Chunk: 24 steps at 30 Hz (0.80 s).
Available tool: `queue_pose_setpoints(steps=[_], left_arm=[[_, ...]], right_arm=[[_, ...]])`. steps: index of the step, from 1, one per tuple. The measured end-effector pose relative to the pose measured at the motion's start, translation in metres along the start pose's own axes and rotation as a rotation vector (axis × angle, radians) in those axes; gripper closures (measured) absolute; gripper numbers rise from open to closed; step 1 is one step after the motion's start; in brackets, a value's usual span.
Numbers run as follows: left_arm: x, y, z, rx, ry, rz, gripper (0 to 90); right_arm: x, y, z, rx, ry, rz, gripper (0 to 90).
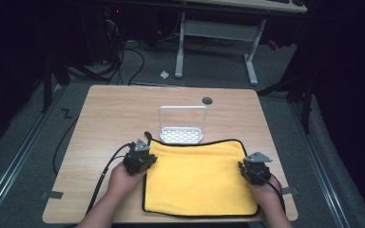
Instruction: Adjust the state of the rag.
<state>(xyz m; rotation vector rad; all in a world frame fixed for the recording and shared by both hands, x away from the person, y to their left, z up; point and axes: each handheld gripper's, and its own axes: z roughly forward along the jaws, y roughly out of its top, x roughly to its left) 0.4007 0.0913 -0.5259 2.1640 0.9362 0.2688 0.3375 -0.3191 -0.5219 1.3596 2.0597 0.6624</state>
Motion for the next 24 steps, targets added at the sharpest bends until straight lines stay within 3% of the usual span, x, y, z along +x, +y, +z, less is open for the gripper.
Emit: queue_pose_setpoints(steps=[2,4,7,10,13,19,21,24], left_arm=[[0.001,-0.001,-0.001,-0.005,0.003,-0.01,80.7],[0.007,-0.001,-0.004,-0.041,0.041,-0.016,75.9],[0.02,0.002,-0.006,-0.101,0.074,-0.06,67.8],[0.028,0.009,-0.002,-0.13,0.105,-0.077,58.2],[0.037,0.013,0.007,-0.123,0.11,-0.122,52.8],[0.041,0.018,0.025,-0.101,0.12,-0.151,49.2],[0.037,0.019,0.027,-0.1,0.124,-0.13,50.9],[0.026,0.02,0.03,-0.087,0.17,-0.066,53.6]], right_arm=[[0.0,0.0,-0.002,-0.006,-0.004,0.007,73.5],[0.007,0.003,-0.011,-0.052,0.034,0.007,71.6],[0.029,0.012,-0.027,-0.125,0.104,-0.005,68.4],[0.055,0.021,-0.034,-0.165,0.157,-0.046,66.7],[0.076,0.029,-0.035,-0.179,0.207,-0.075,66.0],[0.113,0.038,-0.035,-0.181,0.272,-0.152,61.4],[0.124,0.04,-0.035,-0.181,0.285,-0.171,61.8],[0.141,0.043,-0.036,-0.179,0.302,-0.202,61.8]])
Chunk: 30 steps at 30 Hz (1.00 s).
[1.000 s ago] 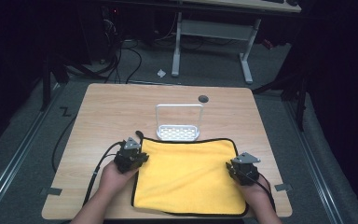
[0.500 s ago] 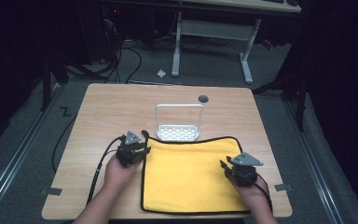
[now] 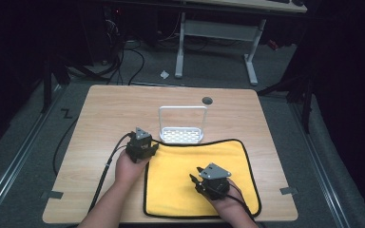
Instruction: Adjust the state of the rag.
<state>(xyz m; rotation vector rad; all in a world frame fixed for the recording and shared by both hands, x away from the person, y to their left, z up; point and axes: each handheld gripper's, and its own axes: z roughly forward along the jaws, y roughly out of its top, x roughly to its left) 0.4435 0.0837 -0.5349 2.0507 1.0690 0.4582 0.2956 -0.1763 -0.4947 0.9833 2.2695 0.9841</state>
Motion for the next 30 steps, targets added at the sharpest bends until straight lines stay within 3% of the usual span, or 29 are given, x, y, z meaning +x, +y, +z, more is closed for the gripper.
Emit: queue_pose_setpoints(steps=[6,11,15,22,30], left_arm=[[-0.003,-0.001,-0.001,-0.004,-0.059,-0.002,80.5],[0.014,-0.002,0.0,-0.002,-0.172,-0.133,83.0],[0.012,-0.002,-0.001,-0.003,-0.156,-0.122,82.9],[0.015,-0.003,-0.002,-0.005,-0.158,-0.149,82.6],[0.015,-0.004,-0.002,-0.006,-0.159,-0.154,82.3]], right_arm=[[0.029,0.012,0.008,-0.003,0.057,-0.036,58.5],[0.054,0.022,0.016,-0.006,0.119,-0.068,55.5],[0.074,0.029,0.024,0.003,0.171,-0.098,53.4],[0.106,0.035,0.032,0.003,0.258,-0.156,49.5],[0.128,0.028,0.038,0.035,0.317,-0.185,48.0]])
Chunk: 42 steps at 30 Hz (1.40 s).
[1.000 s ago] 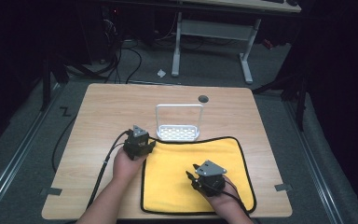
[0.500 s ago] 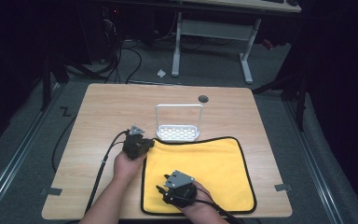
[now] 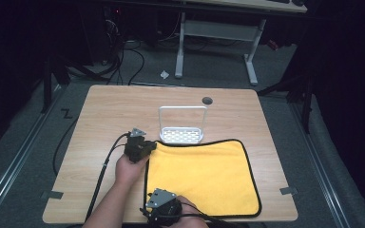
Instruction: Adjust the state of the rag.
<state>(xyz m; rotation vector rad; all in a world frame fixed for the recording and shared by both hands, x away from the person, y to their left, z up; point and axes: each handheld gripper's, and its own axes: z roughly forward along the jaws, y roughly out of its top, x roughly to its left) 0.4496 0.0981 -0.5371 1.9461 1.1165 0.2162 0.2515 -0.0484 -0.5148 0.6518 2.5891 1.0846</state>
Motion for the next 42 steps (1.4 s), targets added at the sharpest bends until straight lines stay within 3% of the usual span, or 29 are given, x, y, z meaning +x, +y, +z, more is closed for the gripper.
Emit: queue_pose_setpoints(steps=[3,8,10,14,18,21,25,29,31,33,36,42], left_arm=[[0.001,0.0,0.0,0.0,-0.003,-0.005,82.3],[0.001,0.0,0.0,0.0,-0.004,-0.009,82.3],[0.001,0.0,0.0,0.0,-0.006,-0.014,82.3],[0.001,0.0,0.0,0.0,-0.006,-0.015,82.3],[0.001,0.0,0.0,-0.001,-0.003,-0.012,82.3],[0.001,0.0,0.0,-0.001,-0.004,-0.014,82.3],[0.001,0.0,-0.001,0.0,-0.006,-0.017,82.3],[0.001,-0.001,-0.001,-0.002,-0.006,-0.024,82.3],[0.002,-0.001,-0.002,0.004,-0.012,-0.034,82.3],[0.006,-0.001,-0.005,-0.003,-0.029,-0.083,82.6],[0.009,-0.005,-0.012,-0.044,-0.04,-0.125,82.9],[0.021,-0.017,-0.033,-0.112,-0.036,-0.202,83.1]], right_arm=[[0.002,-0.007,0.005,0.029,0.002,-0.005,50.5],[0.001,-0.012,0.005,0.036,0.024,-0.005,74.4],[0.002,-0.011,0.005,0.041,0.02,-0.02,76.3],[0.003,-0.008,0.004,0.02,0.026,0.018,53.0],[0.002,-0.01,0.01,0.027,0.029,0.044,48.4],[0.003,-0.011,0.011,0.018,0.016,0.029,58.6],[0.001,-0.011,0.01,0.017,-0.032,0.006,80.6],[-0.002,-0.008,0.005,0.002,-0.042,-0.003,82.6],[-0.002,-0.004,-0.004,-0.027,-0.053,-0.013,82.6],[-0.003,0.001,-0.013,-0.057,-0.061,-0.017,82.5],[-0.003,0.009,-0.022,-0.086,-0.068,-0.023,82.5],[0.007,0.022,-0.021,-0.108,-0.048,-0.054,82.1]])
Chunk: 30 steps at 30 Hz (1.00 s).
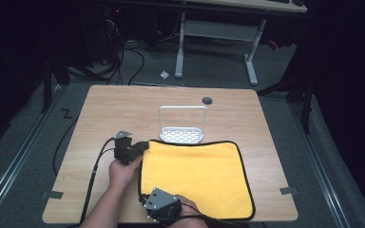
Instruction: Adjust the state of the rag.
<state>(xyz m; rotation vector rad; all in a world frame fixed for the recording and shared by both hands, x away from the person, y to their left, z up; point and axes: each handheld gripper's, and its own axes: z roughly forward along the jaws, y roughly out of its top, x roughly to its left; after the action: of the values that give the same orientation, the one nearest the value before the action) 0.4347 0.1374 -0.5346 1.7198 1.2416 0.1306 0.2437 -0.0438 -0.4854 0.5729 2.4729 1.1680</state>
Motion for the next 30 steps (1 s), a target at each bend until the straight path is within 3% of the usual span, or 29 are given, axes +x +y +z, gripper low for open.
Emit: queue_pose_setpoints(steps=[6,10,14,20,23,27,30], left_arm=[[0.021,0.007,-0.038,-0.023,0.035,-0.005,83.5],[0.033,0.014,-0.066,-0.029,0.081,0.002,83.5],[0.033,0.022,-0.076,-0.031,0.091,-0.002,83.5],[0.0,0.03,-0.055,-0.046,0.048,0.026,83.2],[-0.021,0.031,-0.038,-0.046,0.052,0.06,82.9],[-0.039,0.029,-0.013,-0.041,0.052,0.035,82.2],[-0.056,0.027,0.003,-0.032,0.047,0.044,82.2]], right_arm=[[0.019,0.023,0.015,-0.036,0.032,-0.051,82.1],[0.027,0.042,0.024,-0.079,0.074,-0.055,82.1],[0.032,0.054,0.028,-0.104,0.078,-0.08,82.0],[0.012,0.041,0.002,-0.127,0.012,-0.049,81.8],[-0.005,0.021,-0.016,-0.113,-0.049,-0.008,81.7],[-0.027,-0.011,-0.035,-0.072,-0.109,0.052,81.5],[-0.037,-0.034,-0.047,-0.045,-0.148,0.09,81.3]])
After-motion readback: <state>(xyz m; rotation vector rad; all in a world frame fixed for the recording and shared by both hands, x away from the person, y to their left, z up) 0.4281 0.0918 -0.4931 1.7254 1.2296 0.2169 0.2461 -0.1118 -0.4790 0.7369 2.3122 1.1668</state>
